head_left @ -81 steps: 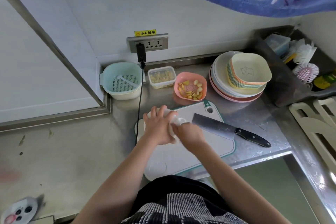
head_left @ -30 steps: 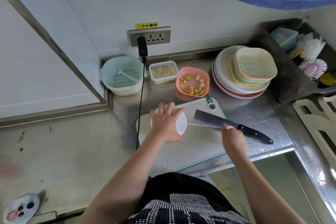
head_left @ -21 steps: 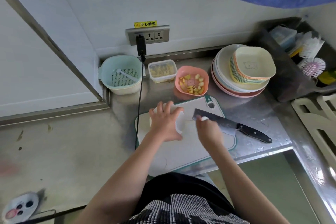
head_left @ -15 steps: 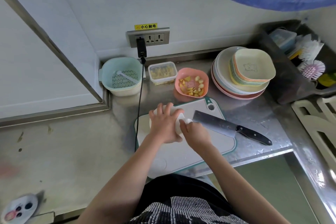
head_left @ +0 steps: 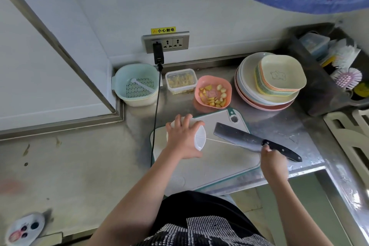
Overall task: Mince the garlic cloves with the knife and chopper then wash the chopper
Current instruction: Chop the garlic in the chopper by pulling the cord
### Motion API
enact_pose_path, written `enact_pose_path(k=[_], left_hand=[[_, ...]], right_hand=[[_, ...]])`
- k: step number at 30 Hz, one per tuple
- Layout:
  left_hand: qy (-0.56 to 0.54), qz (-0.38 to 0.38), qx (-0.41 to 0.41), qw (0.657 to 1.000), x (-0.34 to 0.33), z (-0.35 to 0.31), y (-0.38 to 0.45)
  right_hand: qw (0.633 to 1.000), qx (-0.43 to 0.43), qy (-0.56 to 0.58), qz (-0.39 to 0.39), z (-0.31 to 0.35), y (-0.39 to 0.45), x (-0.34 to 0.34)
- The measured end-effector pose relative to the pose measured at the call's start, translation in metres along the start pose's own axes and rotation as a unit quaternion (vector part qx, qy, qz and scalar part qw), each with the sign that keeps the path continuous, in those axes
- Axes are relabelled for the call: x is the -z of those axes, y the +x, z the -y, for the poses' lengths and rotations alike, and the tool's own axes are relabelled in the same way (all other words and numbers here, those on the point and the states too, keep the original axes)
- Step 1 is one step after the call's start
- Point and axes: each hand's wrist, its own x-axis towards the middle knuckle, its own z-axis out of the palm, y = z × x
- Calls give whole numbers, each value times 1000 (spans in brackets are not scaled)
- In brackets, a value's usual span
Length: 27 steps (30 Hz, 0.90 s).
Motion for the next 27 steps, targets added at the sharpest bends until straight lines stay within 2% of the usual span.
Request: enact_pose_path(k=[3,6,9,12,14,16,20,24,27], left_hand=[[-1,1,2,1000,1,-1,1],[3,-4,6,1000,-1,-1,1],[3,-2,5,1000,-2,-1,3],[8,4,7,1000,-1,-1,3],[11,-9,5,1000,-3,-1,2],[6,-18,3,1000,-5,-1,2],[2,1,5,1000,-2,-1,1],[0,-2,4,1000,-1,-1,1],[1,-3,1,1000,-2,0,1]], right_hand=[[998,-57,15,-13,-18,0,2],[999,-39,12,-11,5,-6,-2],[995,94,-41,18,58,-26,0],[961,258,-76,71,111,-61,-11],[940,315,-101,88,124,-76,-21],[928,337,-135,83,119,-75,-28],[943,280,-173,56,88,-51,-29],[982,107,-150,46,40,-19,-16],[991,2,-129,21,-6,-2,-3]])
